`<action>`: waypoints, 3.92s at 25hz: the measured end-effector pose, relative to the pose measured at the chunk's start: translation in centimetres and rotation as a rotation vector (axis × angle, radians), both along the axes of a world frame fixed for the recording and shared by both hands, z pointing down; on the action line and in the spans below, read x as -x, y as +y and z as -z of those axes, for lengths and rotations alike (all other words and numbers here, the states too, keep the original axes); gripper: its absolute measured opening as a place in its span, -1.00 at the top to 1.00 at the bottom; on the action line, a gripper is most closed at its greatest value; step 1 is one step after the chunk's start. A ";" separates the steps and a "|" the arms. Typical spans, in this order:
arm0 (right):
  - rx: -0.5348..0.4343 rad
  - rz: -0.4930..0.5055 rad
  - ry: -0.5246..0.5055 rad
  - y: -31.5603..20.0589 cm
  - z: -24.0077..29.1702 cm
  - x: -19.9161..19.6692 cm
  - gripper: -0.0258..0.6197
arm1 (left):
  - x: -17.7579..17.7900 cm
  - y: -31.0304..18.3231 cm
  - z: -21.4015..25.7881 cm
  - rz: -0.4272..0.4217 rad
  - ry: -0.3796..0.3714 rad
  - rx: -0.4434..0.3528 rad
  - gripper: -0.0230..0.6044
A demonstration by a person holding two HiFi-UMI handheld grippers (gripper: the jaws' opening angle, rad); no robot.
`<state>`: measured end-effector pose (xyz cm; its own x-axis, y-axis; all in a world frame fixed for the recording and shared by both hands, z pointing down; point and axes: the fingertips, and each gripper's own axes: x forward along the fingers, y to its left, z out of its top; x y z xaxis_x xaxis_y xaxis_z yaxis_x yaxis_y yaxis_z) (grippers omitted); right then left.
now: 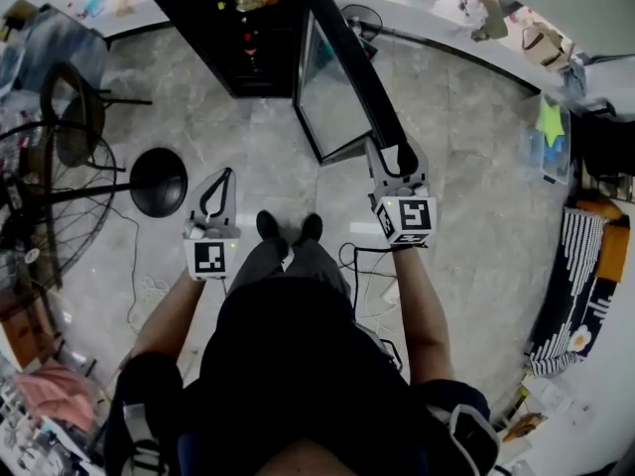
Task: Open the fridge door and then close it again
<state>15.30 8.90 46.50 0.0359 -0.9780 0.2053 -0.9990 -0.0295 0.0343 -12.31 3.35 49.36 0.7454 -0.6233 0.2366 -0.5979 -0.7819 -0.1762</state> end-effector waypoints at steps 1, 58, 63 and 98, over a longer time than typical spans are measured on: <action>0.000 0.005 -0.001 0.1 0.0 -0.8 0.24 | -0.7 0.1 0.2 0.001 0.008 0.000 0.86; 0.042 0.112 0.022 -9.3 0.0 -27.6 0.19 | -25.2 -5.2 5.1 -0.223 0.112 -0.011 0.86; 0.037 0.142 0.027 -11.1 -0.1 -29.8 0.19 | -26.7 -5.0 5.0 -0.180 0.101 -0.004 0.86; 0.027 0.279 0.041 -22.0 -0.6 -36.8 0.22 | -28.6 -7.3 4.4 -0.102 0.035 -0.054 0.86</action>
